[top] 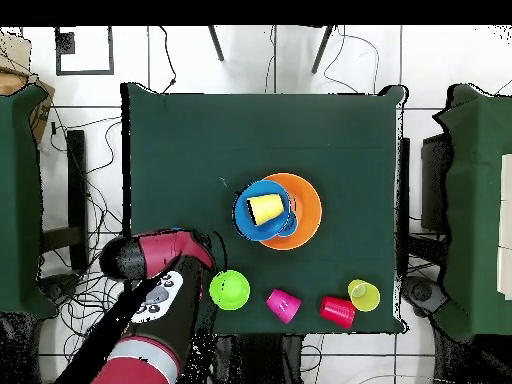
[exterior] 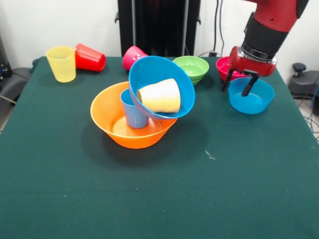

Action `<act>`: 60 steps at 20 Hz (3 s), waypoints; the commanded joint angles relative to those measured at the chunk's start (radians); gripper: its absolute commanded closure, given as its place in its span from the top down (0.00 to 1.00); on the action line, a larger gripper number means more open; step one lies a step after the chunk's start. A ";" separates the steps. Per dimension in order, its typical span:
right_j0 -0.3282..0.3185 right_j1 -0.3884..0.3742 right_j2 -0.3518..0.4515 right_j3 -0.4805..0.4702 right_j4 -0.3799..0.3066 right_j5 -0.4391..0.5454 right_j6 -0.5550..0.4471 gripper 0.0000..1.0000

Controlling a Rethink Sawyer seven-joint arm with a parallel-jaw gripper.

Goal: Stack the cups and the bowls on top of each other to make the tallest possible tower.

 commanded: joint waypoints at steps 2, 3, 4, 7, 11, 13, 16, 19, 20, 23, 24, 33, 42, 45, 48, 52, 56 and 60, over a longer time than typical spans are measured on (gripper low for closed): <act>-0.022 0.006 0.140 -0.035 0.016 -0.004 0.111 1.00; -0.022 0.006 0.141 -0.035 0.016 -0.002 0.111 1.00; -0.020 0.005 0.138 -0.034 0.015 -0.001 0.113 1.00; -0.018 0.006 0.134 -0.038 0.015 0.005 0.116 1.00; -0.016 0.005 0.131 -0.037 0.017 0.019 0.119 1.00; -0.025 0.010 0.142 -0.038 0.019 0.023 0.113 1.00; -0.045 0.013 0.166 -0.031 0.025 0.019 0.106 1.00; -0.054 0.022 0.174 -0.036 0.021 0.014 0.104 1.00; -0.057 0.027 0.175 -0.037 0.019 0.013 0.103 1.00; -0.062 0.035 0.176 -0.036 0.013 -0.002 0.104 1.00; -0.064 0.037 0.177 -0.035 0.011 -0.003 0.103 1.00; -0.074 0.056 0.177 -0.037 -0.002 -0.023 0.099 1.00; -0.076 0.081 0.171 -0.054 -0.006 -0.035 0.099 1.00; -0.073 0.083 0.167 -0.058 -0.005 -0.029 0.101 1.00; -0.071 0.097 0.161 -0.065 -0.003 -0.029 0.104 1.00; -0.066 0.109 0.151 -0.075 -0.001 -0.026 0.109 1.00; -0.063 0.100 0.150 -0.067 0.001 -0.020 0.113 1.00; -0.060 0.092 0.148 -0.060 0.002 -0.016 0.115 1.00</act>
